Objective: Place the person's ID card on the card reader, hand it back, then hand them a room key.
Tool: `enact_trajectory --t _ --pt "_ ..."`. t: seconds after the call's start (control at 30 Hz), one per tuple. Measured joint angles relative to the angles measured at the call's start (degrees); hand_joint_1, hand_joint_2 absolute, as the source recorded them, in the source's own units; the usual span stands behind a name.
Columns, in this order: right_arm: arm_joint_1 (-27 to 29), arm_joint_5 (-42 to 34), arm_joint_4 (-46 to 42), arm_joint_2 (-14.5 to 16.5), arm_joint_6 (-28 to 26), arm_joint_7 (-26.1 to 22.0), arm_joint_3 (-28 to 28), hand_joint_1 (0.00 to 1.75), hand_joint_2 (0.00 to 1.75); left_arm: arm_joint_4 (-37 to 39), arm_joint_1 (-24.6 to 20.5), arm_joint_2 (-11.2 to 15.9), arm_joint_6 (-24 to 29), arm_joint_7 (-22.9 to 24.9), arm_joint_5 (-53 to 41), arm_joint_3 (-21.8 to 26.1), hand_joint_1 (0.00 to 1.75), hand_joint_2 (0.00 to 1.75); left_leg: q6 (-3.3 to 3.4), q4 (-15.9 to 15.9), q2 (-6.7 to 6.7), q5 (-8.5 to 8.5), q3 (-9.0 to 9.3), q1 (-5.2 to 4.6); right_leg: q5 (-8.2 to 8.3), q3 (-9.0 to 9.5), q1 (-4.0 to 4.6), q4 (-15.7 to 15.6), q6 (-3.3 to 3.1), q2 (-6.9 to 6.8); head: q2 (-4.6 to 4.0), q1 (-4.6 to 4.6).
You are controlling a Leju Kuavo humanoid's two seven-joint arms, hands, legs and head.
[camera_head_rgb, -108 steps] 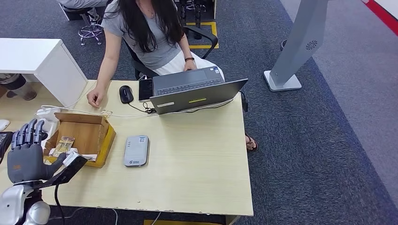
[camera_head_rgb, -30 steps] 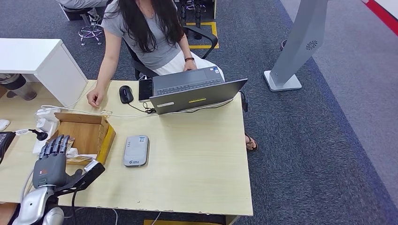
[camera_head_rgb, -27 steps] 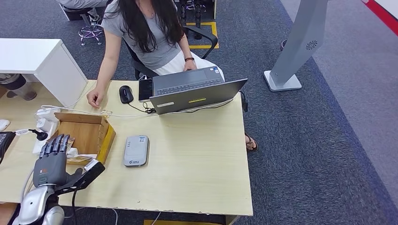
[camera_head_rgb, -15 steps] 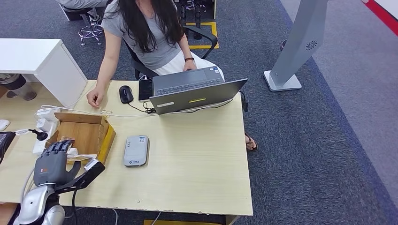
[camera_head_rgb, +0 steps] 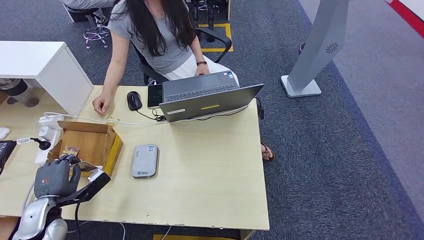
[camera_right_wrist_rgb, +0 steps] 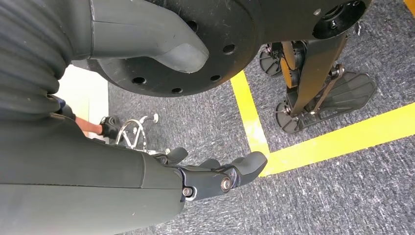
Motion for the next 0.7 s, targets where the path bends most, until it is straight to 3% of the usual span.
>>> enact_trajectory --t 0.4,0.7 --pt "-0.04 1.11 0.0 0.05 0.07 -0.11 -0.72 0.0 1.75 0.19 -1.02 0.32 1.35 -1.97 1.51 0.0 1.75 1.75 0.0 0.0 -0.01 0.0 0.0 0.0 0.0 -0.01 0.0 0.0 0.0 -0.01 0.0 -0.01" --pt "-0.21 2.77 0.0 0.05 0.25 -0.11 -0.85 0.0 1.75 0.8 -7.6 1.15 4.17 -3.01 1.62 -0.44 1.75 1.75 -0.01 0.02 -0.06 0.07 0.0 0.02 0.04 -0.08 0.0 0.0 -0.03 -0.06 0.0 0.01"
